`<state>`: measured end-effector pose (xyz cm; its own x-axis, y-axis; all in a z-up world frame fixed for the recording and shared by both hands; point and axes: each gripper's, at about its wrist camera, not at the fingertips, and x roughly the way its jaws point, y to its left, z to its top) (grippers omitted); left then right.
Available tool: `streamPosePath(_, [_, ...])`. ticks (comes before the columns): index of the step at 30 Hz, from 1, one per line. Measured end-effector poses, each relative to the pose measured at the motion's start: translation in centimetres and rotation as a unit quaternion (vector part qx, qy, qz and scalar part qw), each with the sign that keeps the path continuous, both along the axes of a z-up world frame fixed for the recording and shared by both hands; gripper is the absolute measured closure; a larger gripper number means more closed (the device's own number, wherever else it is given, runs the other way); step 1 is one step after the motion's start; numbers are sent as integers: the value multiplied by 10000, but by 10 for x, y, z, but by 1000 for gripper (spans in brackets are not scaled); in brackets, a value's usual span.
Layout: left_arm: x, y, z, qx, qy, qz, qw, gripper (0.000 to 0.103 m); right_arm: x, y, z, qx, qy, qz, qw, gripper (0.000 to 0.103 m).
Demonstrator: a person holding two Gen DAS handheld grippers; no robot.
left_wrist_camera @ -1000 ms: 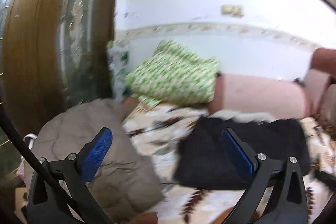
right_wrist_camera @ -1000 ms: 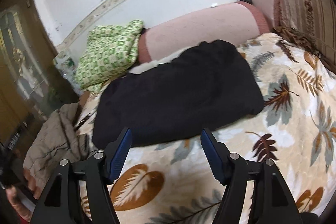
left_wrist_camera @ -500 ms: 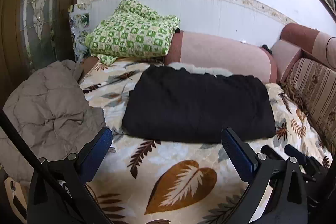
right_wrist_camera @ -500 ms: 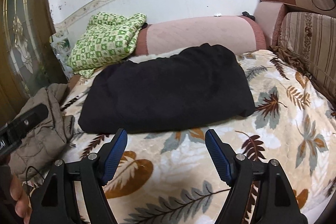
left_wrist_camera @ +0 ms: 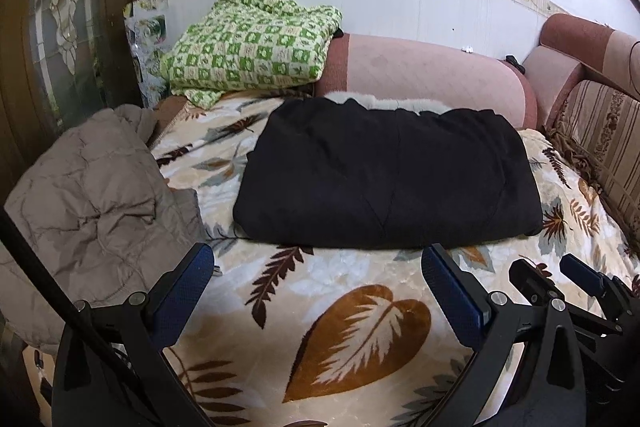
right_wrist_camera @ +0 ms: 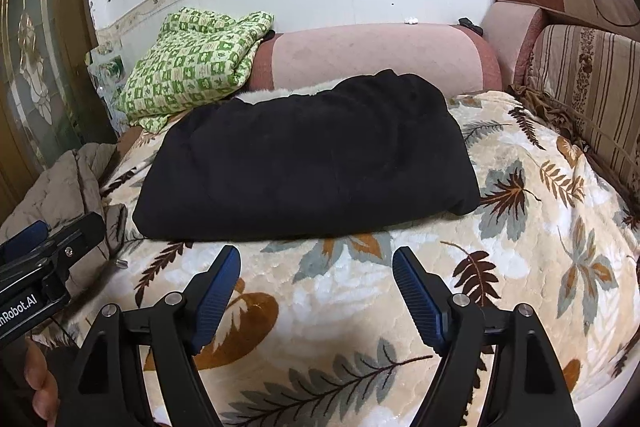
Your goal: Fold large clothes
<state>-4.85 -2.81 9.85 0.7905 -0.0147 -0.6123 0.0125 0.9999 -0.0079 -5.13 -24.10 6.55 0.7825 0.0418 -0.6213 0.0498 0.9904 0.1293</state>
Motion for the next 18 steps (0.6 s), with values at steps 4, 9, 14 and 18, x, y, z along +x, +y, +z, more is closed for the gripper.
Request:
streamPosePath(4, [4,2,-6,-49,108,-1,9999,0,3,-1,-3,13,63,-23,10000,20])
streamPosePath(9, [6,2,-10,-24,154,10,9999,0,6,-1,-6,-12,128,-65,9999,20])
streamPosePath(14, [9,0,-13,23,221,-10,9998,0,7,1,-8,-110,172,-67,9998,20])
streamPosePath(18, [10,-1,-16,51,249,-20,9997,0,7,4,-8,-253,170,-122,9995,19])
